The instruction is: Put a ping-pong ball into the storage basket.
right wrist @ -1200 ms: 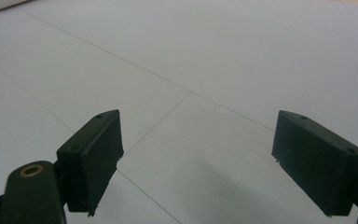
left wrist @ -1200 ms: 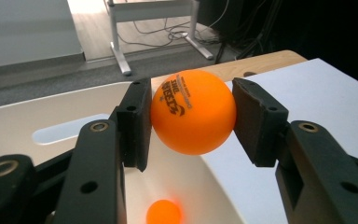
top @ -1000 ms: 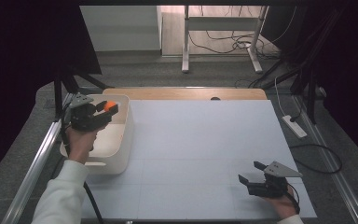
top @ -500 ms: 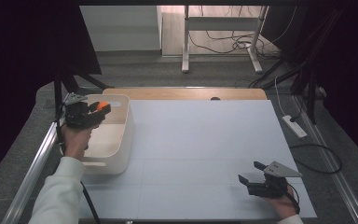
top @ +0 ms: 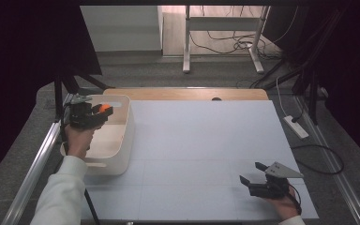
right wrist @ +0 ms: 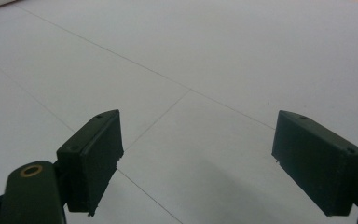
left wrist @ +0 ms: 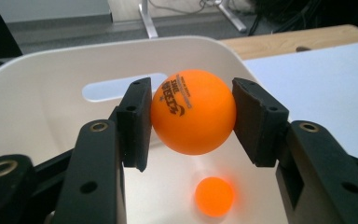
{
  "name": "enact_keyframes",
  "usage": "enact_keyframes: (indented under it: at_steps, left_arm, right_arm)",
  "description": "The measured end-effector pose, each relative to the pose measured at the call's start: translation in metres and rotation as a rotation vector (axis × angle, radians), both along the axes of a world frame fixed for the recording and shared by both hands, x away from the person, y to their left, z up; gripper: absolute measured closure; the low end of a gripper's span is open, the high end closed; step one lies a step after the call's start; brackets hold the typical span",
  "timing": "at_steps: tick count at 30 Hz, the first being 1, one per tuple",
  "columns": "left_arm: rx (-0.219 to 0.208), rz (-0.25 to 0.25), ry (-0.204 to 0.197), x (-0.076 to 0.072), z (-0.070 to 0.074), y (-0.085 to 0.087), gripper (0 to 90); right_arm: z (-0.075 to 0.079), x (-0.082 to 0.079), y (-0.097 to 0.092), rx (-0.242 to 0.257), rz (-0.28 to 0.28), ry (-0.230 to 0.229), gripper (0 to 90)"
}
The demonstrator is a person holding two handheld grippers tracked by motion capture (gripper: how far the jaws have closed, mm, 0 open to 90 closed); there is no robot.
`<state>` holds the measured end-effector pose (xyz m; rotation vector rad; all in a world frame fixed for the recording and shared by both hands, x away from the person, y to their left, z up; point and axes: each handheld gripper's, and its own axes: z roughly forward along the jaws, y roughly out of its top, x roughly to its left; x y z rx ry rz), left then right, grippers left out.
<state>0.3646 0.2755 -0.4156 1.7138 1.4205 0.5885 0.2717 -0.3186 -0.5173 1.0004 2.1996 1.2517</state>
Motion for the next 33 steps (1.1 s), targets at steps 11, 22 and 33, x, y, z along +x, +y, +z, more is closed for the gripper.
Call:
enact_keyframes:
  at_steps: [11, 22, 33]
  left_arm:
    - [0.058, 0.034, 0.134, 0.017, -0.013, -0.004, 50.1]
    - [0.057, 0.022, 0.165, 0.018, -0.015, -0.006, 49.7]
    - [0.053, 0.032, 0.121, 0.015, -0.011, -0.007, 42.0]
  right_arm:
    - [0.000, 0.000, -0.001, -0.005, -0.003, 0.000, 15.8]
    - [0.000, 0.001, -0.002, -0.005, -0.006, 0.004, 15.8]
    - [0.000, 0.001, -0.002, -0.008, -0.007, 0.003, 15.8]
